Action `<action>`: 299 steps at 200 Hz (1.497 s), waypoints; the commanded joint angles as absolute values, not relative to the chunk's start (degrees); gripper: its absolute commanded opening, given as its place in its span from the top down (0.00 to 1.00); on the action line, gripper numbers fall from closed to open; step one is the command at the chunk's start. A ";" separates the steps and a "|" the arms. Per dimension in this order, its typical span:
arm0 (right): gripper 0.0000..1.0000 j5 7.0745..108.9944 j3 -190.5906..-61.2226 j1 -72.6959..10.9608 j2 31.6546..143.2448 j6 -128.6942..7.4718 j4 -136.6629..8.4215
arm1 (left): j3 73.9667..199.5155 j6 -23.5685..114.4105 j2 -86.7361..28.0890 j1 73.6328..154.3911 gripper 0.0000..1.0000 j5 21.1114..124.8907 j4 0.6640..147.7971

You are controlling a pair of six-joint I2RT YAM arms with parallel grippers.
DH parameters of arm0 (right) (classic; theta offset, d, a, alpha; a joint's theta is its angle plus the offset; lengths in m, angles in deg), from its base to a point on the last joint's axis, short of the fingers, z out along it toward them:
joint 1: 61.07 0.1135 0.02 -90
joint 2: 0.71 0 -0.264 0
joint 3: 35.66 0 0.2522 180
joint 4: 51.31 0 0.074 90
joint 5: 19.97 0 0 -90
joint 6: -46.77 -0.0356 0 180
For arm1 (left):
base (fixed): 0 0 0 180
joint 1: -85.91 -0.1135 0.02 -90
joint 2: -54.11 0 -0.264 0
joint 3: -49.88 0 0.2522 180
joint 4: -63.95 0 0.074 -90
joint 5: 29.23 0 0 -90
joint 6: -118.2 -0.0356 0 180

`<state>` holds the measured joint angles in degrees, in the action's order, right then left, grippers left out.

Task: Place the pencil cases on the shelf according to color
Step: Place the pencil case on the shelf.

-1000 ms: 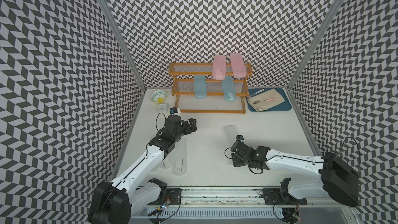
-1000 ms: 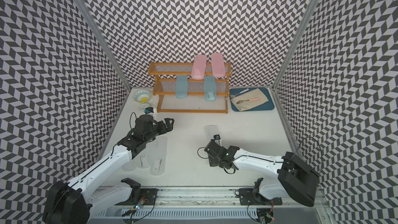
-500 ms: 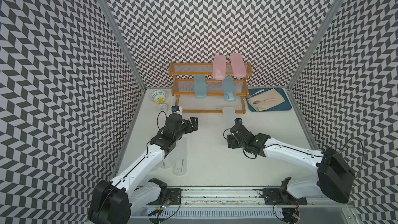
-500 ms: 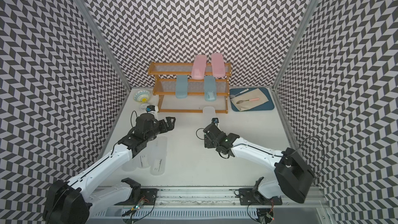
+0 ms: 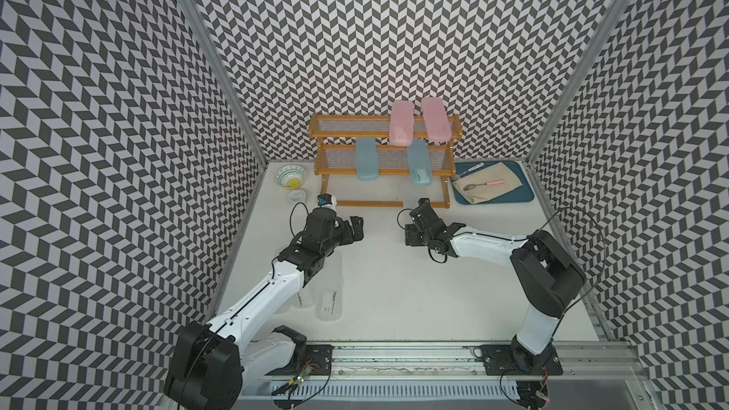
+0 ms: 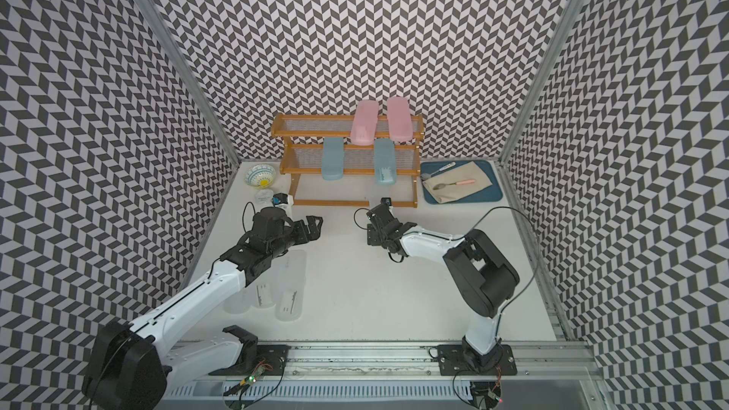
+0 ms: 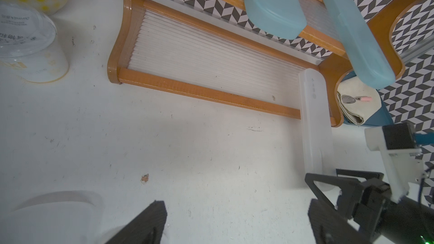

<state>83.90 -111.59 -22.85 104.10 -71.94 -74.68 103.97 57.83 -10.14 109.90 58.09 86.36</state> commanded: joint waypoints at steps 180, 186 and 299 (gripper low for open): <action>0.02 81.76 -110.66 -25.56 97.77 -71.83 -76.41 | 101.41 61.86 -9.97 109.90 0.01 54.38 87.75; 0.02 81.35 -109.60 -25.41 96.75 -71.96 -76.41 | 101.24 62.02 -9.80 109.78 0.01 54.15 87.82; 0.52 76.81 -105.59 -24.46 101.77 -72.34 -67.43 | 97.71 63.98 -7.65 109.47 0.01 51.63 89.58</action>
<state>77.45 -102.71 -24.80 98.59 -72.37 -72.60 98.57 63.53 -8.98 109.88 52.83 88.56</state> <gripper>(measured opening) 0.494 0.992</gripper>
